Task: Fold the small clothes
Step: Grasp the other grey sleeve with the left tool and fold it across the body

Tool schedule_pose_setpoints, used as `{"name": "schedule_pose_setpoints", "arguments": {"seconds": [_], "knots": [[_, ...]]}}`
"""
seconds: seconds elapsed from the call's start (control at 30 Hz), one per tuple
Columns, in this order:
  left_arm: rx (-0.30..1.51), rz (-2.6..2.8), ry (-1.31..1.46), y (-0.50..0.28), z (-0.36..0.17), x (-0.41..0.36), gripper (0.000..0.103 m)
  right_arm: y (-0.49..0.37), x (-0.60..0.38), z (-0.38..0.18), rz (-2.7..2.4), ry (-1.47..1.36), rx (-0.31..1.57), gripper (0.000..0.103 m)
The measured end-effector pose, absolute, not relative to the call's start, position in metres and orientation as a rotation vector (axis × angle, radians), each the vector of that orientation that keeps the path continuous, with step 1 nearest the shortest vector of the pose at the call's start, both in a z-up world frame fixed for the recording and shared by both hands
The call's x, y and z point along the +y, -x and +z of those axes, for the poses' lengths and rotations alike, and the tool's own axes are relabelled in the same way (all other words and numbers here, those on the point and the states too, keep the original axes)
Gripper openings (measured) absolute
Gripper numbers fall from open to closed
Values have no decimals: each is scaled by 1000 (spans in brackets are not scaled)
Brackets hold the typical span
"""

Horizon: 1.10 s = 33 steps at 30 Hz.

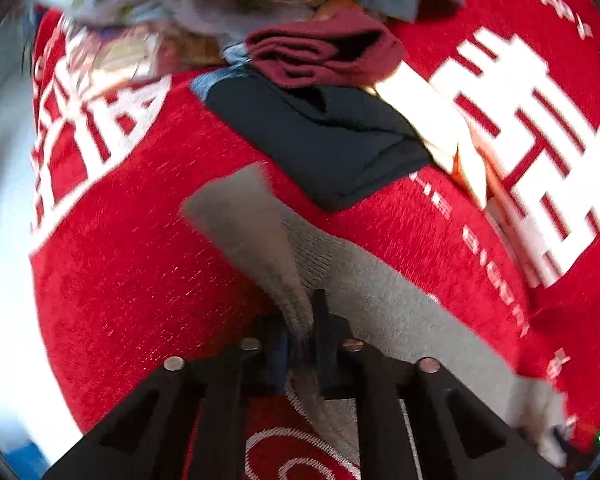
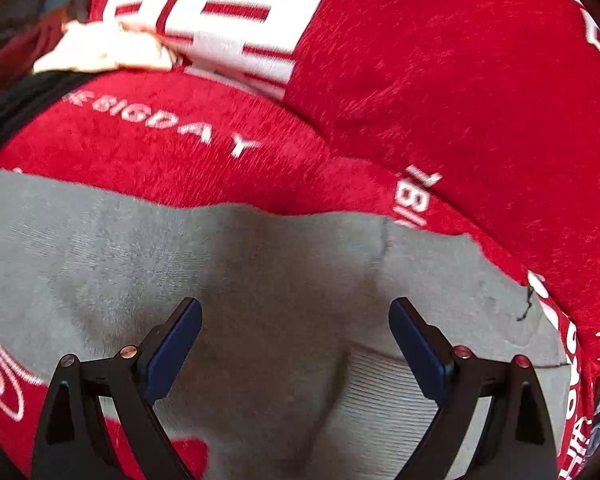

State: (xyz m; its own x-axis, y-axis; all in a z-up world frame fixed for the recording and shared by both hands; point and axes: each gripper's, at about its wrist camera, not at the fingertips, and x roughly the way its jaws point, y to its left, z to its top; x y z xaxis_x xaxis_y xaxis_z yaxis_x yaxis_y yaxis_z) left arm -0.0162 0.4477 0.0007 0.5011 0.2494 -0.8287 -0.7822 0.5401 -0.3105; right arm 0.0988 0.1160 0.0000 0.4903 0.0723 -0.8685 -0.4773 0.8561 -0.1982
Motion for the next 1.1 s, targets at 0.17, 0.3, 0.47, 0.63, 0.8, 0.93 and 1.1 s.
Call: {"name": "schedule_pose_setpoints", "arguments": {"seconds": [0.17, 0.3, 0.47, 0.63, 0.8, 0.93, 1.1], "knots": [[755, 632, 920, 41, -4, 463, 8, -78, 153, 0, 324, 480, 942, 96], [725, 619, 954, 52, 3, 462, 8, -62, 168, 11, 430, 427, 957, 96], [708, 608, 901, 57, 16, 454, 8, -61, 157, 26, 600, 239, 1034, 96], [733, 613, 909, 57, 7, 460, 8, -84, 110, 18, 374, 95, 1079, 96], [719, 617, 882, 60, 10, 455, 8, -66, 129, 1, 402, 156, 1097, 95], [708, 630, 856, 62, 24, 453, 8, -36, 166, 11, 561, 159, 1083, 96], [708, 632, 792, 56, 47, 441, 8, -7, 171, 30, 783, 183, 1096, 96]]}}
